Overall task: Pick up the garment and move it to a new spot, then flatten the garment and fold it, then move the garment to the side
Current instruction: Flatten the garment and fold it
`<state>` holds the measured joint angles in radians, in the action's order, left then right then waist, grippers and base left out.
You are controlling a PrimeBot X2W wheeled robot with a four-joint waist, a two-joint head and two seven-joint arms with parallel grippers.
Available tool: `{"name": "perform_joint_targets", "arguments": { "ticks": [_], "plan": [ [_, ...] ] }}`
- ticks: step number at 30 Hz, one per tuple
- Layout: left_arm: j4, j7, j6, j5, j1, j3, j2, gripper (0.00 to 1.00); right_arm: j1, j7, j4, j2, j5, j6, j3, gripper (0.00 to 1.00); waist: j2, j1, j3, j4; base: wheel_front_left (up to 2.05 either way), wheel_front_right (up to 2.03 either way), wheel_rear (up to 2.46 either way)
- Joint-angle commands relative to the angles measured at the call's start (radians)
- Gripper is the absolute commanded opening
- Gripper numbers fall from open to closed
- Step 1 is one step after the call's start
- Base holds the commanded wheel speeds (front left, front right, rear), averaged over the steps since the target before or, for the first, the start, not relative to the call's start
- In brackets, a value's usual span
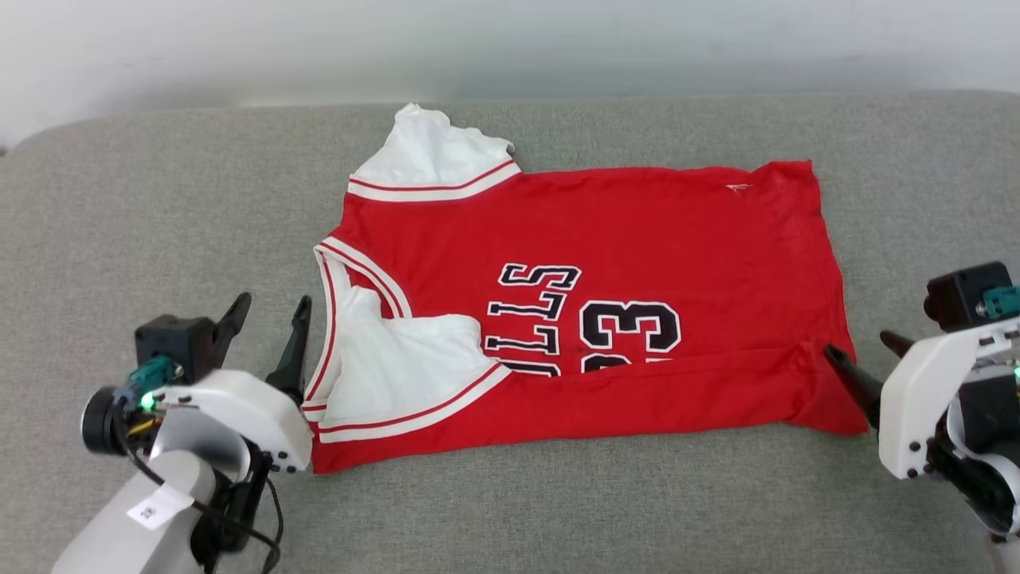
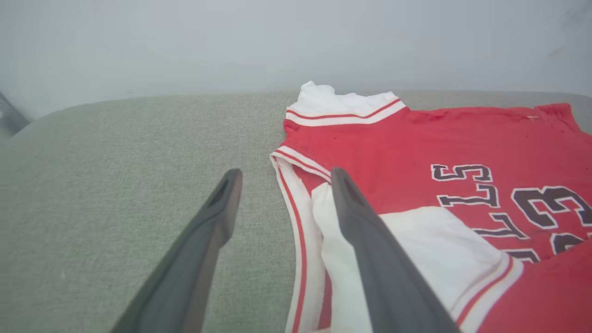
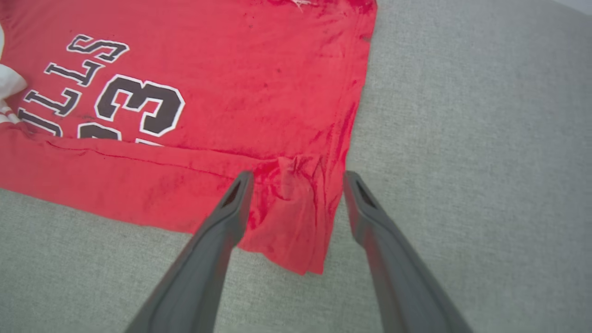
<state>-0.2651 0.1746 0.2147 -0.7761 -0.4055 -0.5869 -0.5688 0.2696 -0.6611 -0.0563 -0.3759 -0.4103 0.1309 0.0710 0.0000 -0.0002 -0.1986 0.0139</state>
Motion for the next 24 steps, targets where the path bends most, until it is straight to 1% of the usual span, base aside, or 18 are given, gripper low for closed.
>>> {"name": "perform_joint_targets", "arguments": {
  "ticks": [1, 4, 7, 11, 14, 17, 18, 24],
  "plan": [
    [0.014, -0.001, 0.016, -0.01, 0.027, 0.008, -0.005, 1.0, -0.02, -0.01, 0.011, 0.013, 0.014, 0.0, -0.019, 1.0, 0.0, 0.0002, 0.009, 0.001, 0.0, 0.0, 0.0],
    [0.077, -0.032, 0.069, -0.029, 0.092, 0.018, -0.025, 1.0, -0.069, -0.048, 0.045, 0.052, 0.056, 0.0, -0.076, 1.0, 0.0, 0.0002, 0.019, -0.001, 0.0, 0.0, 0.0],
    [0.166, -0.102, 0.124, -0.049, 0.164, 0.012, -0.057, 1.0, -0.116, -0.09, 0.089, 0.091, 0.084, 0.0, -0.133, 1.0, 0.0, 0.0002, 0.019, -0.002, 0.0, 0.0, 0.0],
    [0.3, -0.233, 0.166, -0.076, 0.236, -0.026, -0.11, 1.0, -0.162, -0.134, 0.156, 0.144, 0.094, 0.0, -0.184, 1.0, 0.0, 0.0002, 0.004, -0.004, 0.0, 0.0, 0.0],
    [0.374, -0.307, 0.192, -0.095, 0.257, -0.041, -0.131, 1.0, -0.177, -0.157, 0.196, 0.176, 0.095, 0.0, -0.211, 1.0, 0.0, 0.0002, -0.013, -0.007, 0.0, 0.0, 0.0],
    [0.391, -0.357, 0.222, -0.085, 0.251, -0.052, -0.153, 1.0, -0.181, -0.166, 0.224, 0.193, 0.101, 0.0, -0.213, 1.0, 0.0, 0.0002, -0.035, -0.016, 0.0, 0.0, 0.0],
    [0.382, -0.385, 0.239, -0.082, 0.227, -0.058, -0.151, 1.0, -0.171, -0.173, 0.242, 0.205, 0.097, 0.0, -0.208, 1.0, 0.0, 0.0002, -0.056, -0.024, 0.0, 0.0, 0.0],
    [0.324, -0.426, 0.248, -0.071, 0.197, -0.077, -0.149, 1.0, -0.146, -0.172, 0.259, 0.21, 0.089, 0.0, -0.193, 1.0, 0.0, 0.0002, -0.089, -0.041, 0.0, 0.0, 0.0]
  ]
}}
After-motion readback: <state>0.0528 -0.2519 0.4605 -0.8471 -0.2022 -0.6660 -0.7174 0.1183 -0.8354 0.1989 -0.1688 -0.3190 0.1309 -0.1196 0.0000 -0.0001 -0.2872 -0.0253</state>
